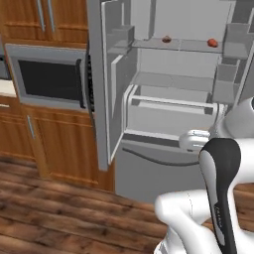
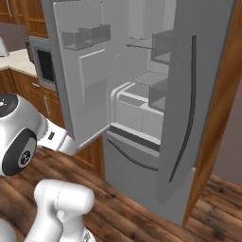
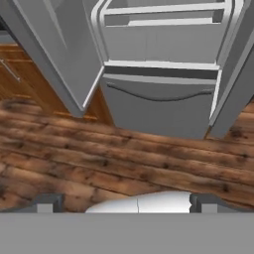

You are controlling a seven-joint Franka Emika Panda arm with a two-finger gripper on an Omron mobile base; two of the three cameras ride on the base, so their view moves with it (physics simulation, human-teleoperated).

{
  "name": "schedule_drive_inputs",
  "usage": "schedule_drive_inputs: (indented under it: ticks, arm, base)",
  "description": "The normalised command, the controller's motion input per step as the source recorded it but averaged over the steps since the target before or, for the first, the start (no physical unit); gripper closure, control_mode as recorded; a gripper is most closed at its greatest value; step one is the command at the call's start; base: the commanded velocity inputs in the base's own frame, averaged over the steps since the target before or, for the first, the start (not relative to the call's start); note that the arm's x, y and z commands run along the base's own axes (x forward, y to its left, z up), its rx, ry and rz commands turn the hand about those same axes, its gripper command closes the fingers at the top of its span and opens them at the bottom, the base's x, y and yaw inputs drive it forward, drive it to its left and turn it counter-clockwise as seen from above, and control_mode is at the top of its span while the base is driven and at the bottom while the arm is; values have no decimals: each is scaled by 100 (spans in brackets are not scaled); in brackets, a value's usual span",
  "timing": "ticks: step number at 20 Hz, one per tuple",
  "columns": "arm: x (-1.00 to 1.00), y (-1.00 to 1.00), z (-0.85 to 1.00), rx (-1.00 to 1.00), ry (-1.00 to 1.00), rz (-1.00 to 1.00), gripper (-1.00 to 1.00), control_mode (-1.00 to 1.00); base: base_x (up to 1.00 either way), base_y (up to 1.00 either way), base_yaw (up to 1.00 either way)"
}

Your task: Gather the sweet potato and mushroom from the fridge and place them on a tray on the dining counter. Then gather the chicken drumstick and fish from the fridge and place them on the other tray.

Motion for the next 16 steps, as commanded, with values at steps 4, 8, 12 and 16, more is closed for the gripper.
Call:
schedule_drive_inputs:
  ticks: [4,8,12,16]
  arm:
    - [0,0,0,0,0,0,-100,100]
    - [0,0,0,0,0,0,-100,100]
    - [0,0,0,0,0,0,-100,100]
    - [0,0,0,0,0,0,-100,100]
  base:
    - [39,18,-26]
    - [42,28,-29]
    - [46,33,-29]
    - [42,25,-28]
